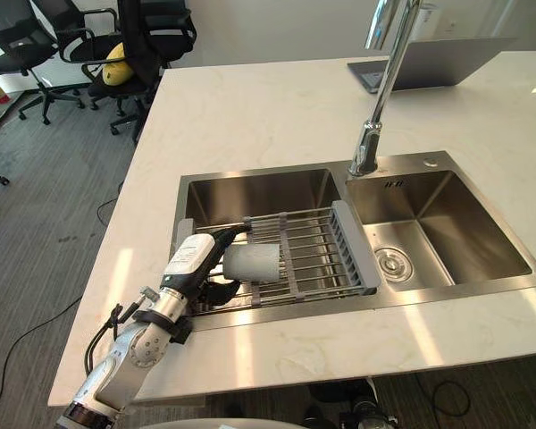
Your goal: Walk over to the sink, pick up the cup, carry it to the dishwasher, place the cup inside the dishwasher, then close the dishwasher door
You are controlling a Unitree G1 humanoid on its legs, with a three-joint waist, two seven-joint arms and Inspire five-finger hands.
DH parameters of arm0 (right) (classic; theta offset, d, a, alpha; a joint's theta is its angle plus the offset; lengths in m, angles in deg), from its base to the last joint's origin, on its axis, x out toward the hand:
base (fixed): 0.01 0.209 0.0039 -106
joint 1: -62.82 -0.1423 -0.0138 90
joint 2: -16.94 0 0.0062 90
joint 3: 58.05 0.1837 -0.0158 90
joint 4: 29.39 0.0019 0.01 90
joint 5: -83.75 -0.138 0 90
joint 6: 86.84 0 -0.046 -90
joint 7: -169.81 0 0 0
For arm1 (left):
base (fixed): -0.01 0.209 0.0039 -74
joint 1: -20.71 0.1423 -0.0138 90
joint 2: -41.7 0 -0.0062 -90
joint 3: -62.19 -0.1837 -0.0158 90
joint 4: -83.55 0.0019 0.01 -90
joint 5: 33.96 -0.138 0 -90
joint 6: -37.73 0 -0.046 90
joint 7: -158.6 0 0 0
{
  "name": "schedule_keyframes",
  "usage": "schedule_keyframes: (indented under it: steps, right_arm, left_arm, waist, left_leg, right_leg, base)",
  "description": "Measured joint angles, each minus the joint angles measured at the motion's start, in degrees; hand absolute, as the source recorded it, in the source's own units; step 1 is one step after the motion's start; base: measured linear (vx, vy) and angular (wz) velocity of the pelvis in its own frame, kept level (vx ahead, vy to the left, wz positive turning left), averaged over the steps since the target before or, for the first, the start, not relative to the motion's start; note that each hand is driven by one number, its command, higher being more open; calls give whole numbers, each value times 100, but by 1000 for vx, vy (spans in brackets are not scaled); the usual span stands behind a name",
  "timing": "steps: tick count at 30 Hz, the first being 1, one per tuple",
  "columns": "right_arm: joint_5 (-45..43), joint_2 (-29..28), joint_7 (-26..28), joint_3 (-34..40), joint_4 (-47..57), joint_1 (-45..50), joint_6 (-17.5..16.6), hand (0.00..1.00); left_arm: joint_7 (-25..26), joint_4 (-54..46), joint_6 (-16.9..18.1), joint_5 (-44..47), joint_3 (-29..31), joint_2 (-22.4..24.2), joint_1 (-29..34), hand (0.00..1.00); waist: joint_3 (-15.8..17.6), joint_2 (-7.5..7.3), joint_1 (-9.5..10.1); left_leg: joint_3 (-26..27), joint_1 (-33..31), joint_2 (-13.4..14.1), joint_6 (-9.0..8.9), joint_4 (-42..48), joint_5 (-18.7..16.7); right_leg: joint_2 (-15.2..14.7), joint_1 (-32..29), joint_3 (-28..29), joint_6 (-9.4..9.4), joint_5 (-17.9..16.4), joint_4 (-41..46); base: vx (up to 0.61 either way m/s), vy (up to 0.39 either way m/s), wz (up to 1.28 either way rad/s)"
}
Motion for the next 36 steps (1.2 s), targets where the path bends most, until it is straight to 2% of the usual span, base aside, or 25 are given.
schedule_keyframes:
  steps: [1, 2, 12, 24, 31, 36]
  right_arm:
    - [0, 0, 1, 0, 0, -1, 14, 90]
    - [-2, 0, 2, 0, 0, -2, 19, 90]
    - [-40, 0, 22, -2, -1, -1, 52, 90]
    - [-65, -1, 15, 60, -50, -7, 97, 90]
    - [-216, -6, 2, 61, -87, 2, 101, 90]
    - [-227, -55, -5, 178, -89, -14, 101, 90]
  left_arm:
    - [-50, 3, 0, 0, -12, -44, -46, 90]
    - [-75, 13, 0, -1, -38, -72, -87, 30]
    - [-187, 220, -8, 9, -305, -152, -497, 30]
    - [-201, 270, -10, 149, -300, -200, -503, 30]
    - [-109, 287, -20, 582, -112, -113, -430, 30]
    - [95, 17, -19, 1165, 47, 119, -256, 30]
  waist:
    - [0, 0, -8]
    - [0, 0, -18]
    - [-1, -1, -77]
    - [0, -12, -88]
    - [4, -28, -82]
    - [3, -28, -69]
  left_leg:
    - [0, 1, 0, 0, 0, 0]
    - [0, 1, 0, 0, 0, 0]
    - [25, 22, -1, 0, -33, 1]
    - [47, 100, -6, 1, -96, 1]
    - [66, 113, -5, 1, -96, 2]
    - [70, 114, -1, 1, -97, 2]
  right_leg:
    - [0, 0, 0, 0, 0, 0]
    - [0, 0, 0, 0, 0, 0]
    - [2, 0, 15, 3, 3, -20]
    - [7, 74, 21, 0, 14, -74]
    - [4, 77, 42, 6, 28, -74]
    - [9, 77, 63, 6, 28, -74]
  base:
    - [0, 0, 0]
    - [0, 0, 0]
    - [0, -1, 0]
    - [-2, -3, -1]
    - [-4, -1, 0]
    - [0, 0, 0]
